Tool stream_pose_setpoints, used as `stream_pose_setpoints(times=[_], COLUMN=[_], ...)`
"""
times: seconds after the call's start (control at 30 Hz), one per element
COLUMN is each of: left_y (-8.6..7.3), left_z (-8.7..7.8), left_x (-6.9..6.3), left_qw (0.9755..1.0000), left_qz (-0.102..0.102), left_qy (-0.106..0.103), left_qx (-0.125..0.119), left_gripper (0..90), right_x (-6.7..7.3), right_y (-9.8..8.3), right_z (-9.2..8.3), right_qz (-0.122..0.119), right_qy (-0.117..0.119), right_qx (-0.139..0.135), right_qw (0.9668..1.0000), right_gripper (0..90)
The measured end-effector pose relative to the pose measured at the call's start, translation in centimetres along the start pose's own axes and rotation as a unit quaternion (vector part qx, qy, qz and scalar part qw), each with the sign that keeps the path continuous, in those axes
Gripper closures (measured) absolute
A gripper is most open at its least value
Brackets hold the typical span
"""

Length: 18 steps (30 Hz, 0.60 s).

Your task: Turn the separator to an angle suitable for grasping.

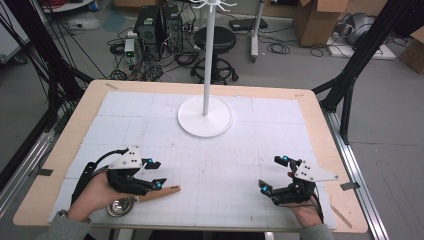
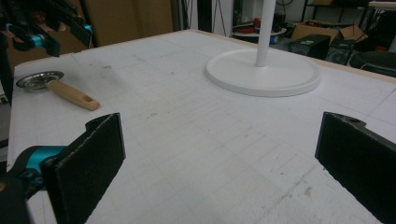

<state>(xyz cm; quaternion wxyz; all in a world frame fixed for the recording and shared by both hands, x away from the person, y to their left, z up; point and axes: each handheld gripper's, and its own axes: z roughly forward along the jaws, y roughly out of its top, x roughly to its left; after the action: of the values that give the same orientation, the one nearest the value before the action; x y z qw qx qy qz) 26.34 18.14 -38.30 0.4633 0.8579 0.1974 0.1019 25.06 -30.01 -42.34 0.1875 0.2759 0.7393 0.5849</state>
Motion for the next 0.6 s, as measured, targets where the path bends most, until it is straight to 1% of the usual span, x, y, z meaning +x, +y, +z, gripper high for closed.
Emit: stream_pose_setpoints(times=[0.03,0.07,0.13,0.17,0.2,0.27,0.33,0.37,0.47,0.57,0.6], left_y=[0.1,0.1,0.2,0.3,0.3,0.5,0.6,0.7,0.6,0.3,0.3], left_z=[-0.2,-0.2,-0.5,-0.6,-0.7,-0.9,-1.1,-1.2,-1.3,-1.3,-1.3], left_x=[0.0,-0.1,-0.4,-0.5,-0.6,-0.8,-0.9,-1.0,-1.3,-1.4,-1.4], left_qw=[1.0,1.0,0.9999,0.9999,0.9999,0.9999,0.9998,0.9996,0.999,0.9982,0.9979], left_qz=[0.003,-0.001,0.012,0.014,0.012,0.011,0.017,0.023,0.03,0.033,0.032], left_qy=[0.004,0.005,0.008,0.008,0.009,0.003,0.001,-0.002,-0.01,-0.017,-0.013], left_qx=[0.003,0.0,0.002,0.004,0.006,0.01,0.012,0.016,0.033,0.048,0.055], left_gripper=[30.7,25.9,23.2,20.4,16.1,15.4,15.9,15.9,15.7,15.7,15.8], right_x=[0.0,0.1,0.1,0.1,0.1,0.1,0.2,0.2,0.2,0.2,0.2], right_y=[0.0,0.0,0.1,0.1,0.1,0.1,0.1,0.1,0.1,0.1,0.1], right_z=[0.1,0.2,0.3,0.3,0.3,0.4,0.4,0.4,0.3,0.3,0.3], right_qz=[-0.002,0.0,-0.002,-0.002,-0.004,-0.005,-0.004,-0.003,-0.005,-0.003,-0.003], right_qy=[-0.001,0.001,0.003,0.004,0.004,0.005,0.005,0.006,0.005,0.004,0.005], right_qx=[-0.001,-0.001,0.001,0.0,0.001,0.001,0.001,0.002,0.002,0.002,0.002], right_qw=[1.0,1.0,1.0,1.0,1.0,1.0,1.0,1.0,1.0,1.0,1.0], right_gripper=[0.7,0.7,0.7,0.7,0.7,0.7,0.7,0.7,0.7,0.7,0.7])
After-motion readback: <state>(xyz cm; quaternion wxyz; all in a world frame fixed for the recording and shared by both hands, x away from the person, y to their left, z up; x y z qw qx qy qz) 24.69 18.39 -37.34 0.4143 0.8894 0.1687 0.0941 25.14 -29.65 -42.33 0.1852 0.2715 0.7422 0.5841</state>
